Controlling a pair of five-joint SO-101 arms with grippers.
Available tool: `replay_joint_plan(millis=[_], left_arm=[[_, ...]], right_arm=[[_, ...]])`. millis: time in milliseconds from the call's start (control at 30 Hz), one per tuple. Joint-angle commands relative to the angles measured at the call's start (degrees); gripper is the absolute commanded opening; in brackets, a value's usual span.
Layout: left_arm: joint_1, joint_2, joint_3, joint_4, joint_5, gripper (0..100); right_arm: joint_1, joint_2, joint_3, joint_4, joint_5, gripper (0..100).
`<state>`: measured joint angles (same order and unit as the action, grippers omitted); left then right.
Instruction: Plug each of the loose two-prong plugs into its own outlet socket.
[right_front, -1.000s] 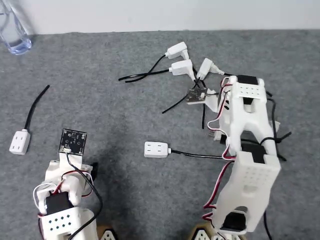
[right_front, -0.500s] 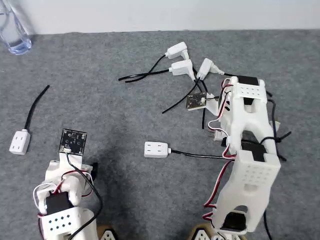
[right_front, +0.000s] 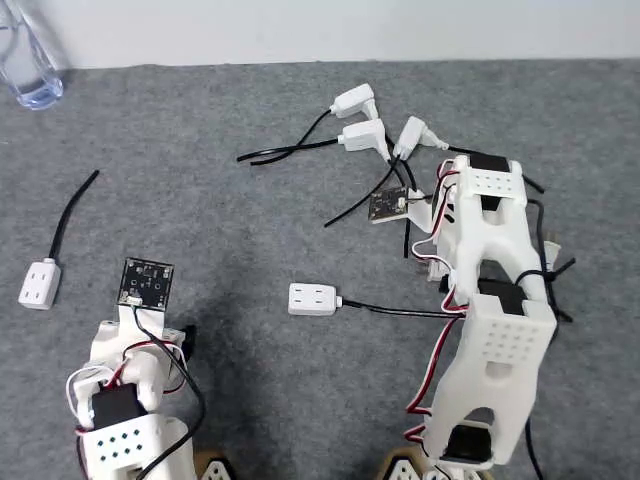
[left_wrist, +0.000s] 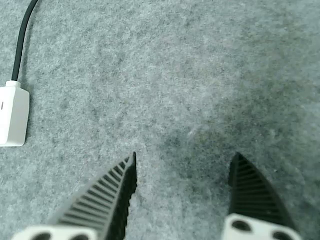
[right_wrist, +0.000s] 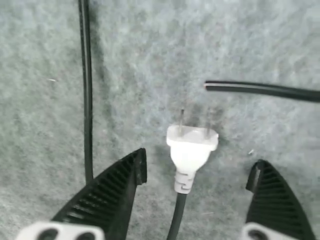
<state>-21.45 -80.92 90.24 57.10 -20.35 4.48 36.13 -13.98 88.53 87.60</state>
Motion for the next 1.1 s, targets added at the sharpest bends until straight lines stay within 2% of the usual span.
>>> replay_joint_plan(millis=[0,700,900,1067], left_arm=[[0.5,-0.4,-0.4,-0.9,0.4,28],[0.5,-0.4,-0.4,-0.9,0.4,28],[0.5,-0.4,-0.4,-0.9,0.4,28],[0.5,-0.4,-0.4,-0.9,0.4,28]], right_arm=[[-1.6,0.6,-1.4,-1.6,0.1,27.7],[-4.3,3.3,-1.5,1.5,-3.5,26.2],[-4.4,3.6,-1.5,1.4,-3.5,14.3],[-4.4,3.6,-1.5,1.4,-3.5,15.1]])
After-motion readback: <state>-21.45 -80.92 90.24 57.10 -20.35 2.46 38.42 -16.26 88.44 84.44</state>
